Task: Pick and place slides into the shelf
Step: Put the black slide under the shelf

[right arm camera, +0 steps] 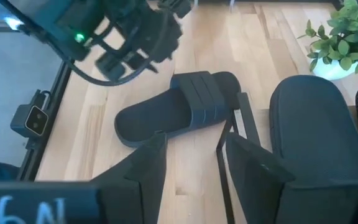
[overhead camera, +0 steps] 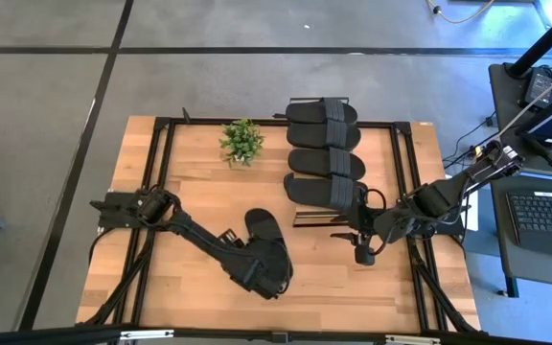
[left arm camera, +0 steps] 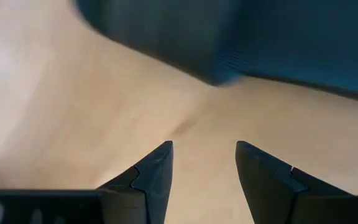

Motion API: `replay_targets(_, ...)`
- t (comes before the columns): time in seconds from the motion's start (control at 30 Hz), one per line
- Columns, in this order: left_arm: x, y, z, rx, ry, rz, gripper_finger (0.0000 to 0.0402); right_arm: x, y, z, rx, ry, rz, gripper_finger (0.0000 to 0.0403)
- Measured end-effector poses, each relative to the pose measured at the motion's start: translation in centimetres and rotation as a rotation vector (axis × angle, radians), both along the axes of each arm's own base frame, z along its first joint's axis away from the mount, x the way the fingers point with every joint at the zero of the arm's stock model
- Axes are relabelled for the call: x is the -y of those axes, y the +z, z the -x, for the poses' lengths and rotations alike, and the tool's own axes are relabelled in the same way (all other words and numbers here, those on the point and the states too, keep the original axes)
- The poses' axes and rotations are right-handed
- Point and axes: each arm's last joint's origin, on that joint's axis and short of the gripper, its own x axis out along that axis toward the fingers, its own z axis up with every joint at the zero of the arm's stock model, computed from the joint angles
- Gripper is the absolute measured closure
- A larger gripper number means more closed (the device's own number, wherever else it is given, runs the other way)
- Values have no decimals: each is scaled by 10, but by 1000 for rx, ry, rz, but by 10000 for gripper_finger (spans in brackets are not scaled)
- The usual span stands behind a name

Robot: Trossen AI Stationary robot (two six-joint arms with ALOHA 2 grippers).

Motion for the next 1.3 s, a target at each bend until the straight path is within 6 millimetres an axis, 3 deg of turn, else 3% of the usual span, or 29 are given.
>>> replay_targets(0.13, 13, 5, -2, 57, -83, 15, 235, 0, 0, 0, 0, 12, 18, 236)
replay_targets(0.33, 42, 31, -3, 276, -219, -134, 235, 1, -1, 1, -14, 13, 27, 236)
replay_targets(0.57, 56, 47, -15, 457, -214, -76, 235, 1, -1, 1, -16, 23, 43, 236)
replay_targets(0.73, 53, 49, -26, 512, -214, -38, 235, 1, -1, 1, -12, 43, 70, 236)
replay_targets(1.03, 30, 46, -38, 400, -238, 56, 212, 1, -1, 1, -12, 38, 63, 236)
replay_targets(1.3, 26, 49, -43, 391, -420, -90, 209, 1, -1, 1, -16, 25, 45, 236)
